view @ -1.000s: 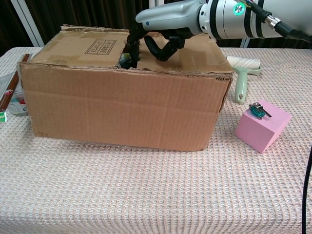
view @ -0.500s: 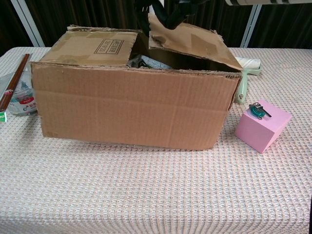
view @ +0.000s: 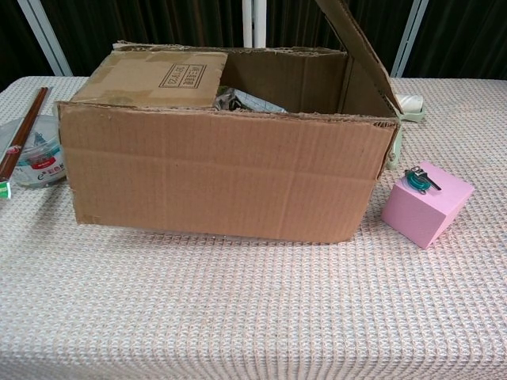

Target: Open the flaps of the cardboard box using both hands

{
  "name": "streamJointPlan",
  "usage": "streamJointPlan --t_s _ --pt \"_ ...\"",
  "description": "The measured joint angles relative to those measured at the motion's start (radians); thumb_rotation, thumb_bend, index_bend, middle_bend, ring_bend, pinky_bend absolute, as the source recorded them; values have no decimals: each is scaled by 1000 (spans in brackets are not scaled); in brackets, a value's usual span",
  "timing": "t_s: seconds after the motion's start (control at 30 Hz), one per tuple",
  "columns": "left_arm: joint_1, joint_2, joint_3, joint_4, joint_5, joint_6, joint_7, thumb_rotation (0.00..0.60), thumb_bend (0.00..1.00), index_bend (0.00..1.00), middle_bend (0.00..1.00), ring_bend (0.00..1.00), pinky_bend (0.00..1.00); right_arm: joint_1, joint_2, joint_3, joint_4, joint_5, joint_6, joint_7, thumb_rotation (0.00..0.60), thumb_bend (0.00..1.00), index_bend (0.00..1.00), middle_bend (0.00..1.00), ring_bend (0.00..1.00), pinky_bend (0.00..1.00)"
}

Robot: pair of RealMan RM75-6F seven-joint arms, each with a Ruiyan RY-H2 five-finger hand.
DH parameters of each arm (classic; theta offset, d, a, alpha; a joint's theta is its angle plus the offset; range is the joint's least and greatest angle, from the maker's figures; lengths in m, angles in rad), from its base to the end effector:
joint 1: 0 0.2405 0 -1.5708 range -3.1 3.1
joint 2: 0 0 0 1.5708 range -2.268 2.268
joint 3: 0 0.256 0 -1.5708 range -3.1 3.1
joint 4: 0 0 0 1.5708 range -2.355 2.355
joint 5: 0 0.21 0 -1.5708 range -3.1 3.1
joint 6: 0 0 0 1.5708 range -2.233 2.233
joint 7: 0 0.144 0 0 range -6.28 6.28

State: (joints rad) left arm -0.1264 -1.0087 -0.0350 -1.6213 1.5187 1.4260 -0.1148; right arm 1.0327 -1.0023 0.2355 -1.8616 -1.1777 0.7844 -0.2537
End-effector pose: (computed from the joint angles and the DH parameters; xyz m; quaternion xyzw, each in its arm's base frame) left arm -0.3117 0.1911 0.1837 -0.6149 -0.3968 -0.3859 0.5617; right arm -0.0246 -0.3607 0.1147 0.8286 -0.2091 0.3939 0.3384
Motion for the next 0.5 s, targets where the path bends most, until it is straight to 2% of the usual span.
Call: streamJointPlan --t_s 0.33,0.5 --pt "-20 3 -2 -31 2 -22 20 434 0 109 173 137 209 -97 94 -8 -31 -101 62 129 600 978 456 378 0 0" --pt "-27 1 -3 -38 3 -26 38 434 0 109 174 138 209 -151 134 -14 -29 -162 107 201 600 978 423 318 0 0"
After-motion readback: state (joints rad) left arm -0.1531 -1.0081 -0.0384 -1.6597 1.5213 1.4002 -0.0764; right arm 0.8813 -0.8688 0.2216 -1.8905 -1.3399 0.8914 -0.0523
